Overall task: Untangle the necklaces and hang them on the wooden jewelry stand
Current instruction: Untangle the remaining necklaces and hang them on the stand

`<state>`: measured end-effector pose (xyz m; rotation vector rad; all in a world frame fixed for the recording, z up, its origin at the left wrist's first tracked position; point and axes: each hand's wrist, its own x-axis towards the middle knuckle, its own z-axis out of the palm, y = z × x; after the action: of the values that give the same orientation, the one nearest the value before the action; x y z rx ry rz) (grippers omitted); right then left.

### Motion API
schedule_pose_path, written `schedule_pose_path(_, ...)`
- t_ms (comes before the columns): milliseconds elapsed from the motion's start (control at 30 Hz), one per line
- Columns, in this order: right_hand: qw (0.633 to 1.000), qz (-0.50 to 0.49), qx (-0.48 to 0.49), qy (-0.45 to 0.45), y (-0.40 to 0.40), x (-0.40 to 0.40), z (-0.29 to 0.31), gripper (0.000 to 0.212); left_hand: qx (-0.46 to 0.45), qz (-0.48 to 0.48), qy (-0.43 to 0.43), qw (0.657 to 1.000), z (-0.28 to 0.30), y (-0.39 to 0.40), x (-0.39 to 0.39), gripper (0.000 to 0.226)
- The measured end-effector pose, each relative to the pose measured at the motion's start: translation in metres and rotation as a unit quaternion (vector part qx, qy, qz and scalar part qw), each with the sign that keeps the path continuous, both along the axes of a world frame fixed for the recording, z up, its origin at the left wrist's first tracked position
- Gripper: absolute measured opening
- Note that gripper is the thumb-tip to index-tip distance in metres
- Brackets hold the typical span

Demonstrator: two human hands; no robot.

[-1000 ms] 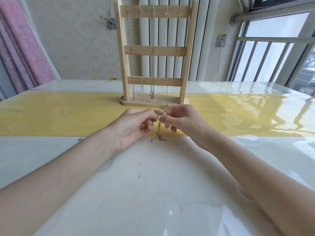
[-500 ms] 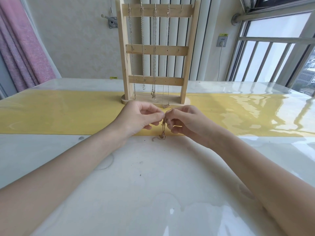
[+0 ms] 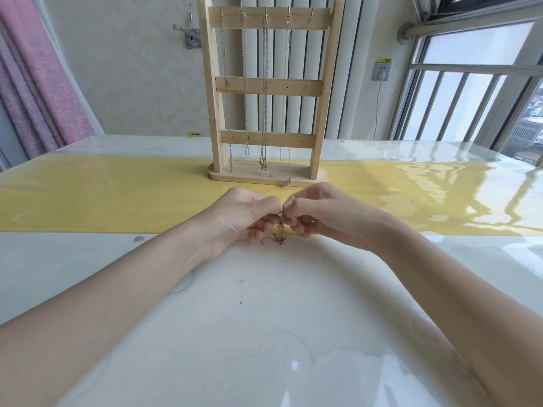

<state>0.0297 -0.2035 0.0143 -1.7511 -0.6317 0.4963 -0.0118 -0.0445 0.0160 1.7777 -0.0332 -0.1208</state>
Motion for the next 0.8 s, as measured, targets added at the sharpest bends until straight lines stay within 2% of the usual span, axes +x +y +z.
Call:
schedule_pose_path(67,1.000,0.003,0.009,0.016,-0.001,0.000,0.001,0.029,-0.013,0.026,-0.031,0.999,0.002,0.004,0.002,0.027)
schedule_pose_path(133,0.999,-0.011,0.037,0.039,-0.001,0.001,0.003,0.031,-0.067,0.052,-0.045,0.995,0.004,0.007,0.004,0.025)
schedule_pose_path(333,0.992,-0.049,0.093,0.067,-0.001,0.002,0.001,0.028,-0.101,0.007,-0.058,0.993,0.003,0.000,0.001,0.026)
schedule_pose_path(467,0.982,-0.076,0.150,0.091,0.004,0.004,-0.004,0.021,-0.157,0.086,-0.082,0.980,0.000,-0.003,0.003,0.025)
schedule_pose_path(600,0.978,-0.099,0.161,0.085,0.016,0.001,-0.012,0.028,-0.139,0.144,-0.112,0.973,-0.003,-0.007,0.006,0.025)
schedule_pose_path(700,0.962,-0.133,0.222,0.092,0.018,0.001,-0.012,0.038,-0.125,0.117,-0.079,0.982,-0.007,-0.005,0.006,0.024)
schedule_pose_path(800,0.953,-0.154,0.247,0.088,0.013,0.004,-0.011,0.033,-0.087,0.098,-0.059,0.990,-0.011,-0.003,0.005,0.022)
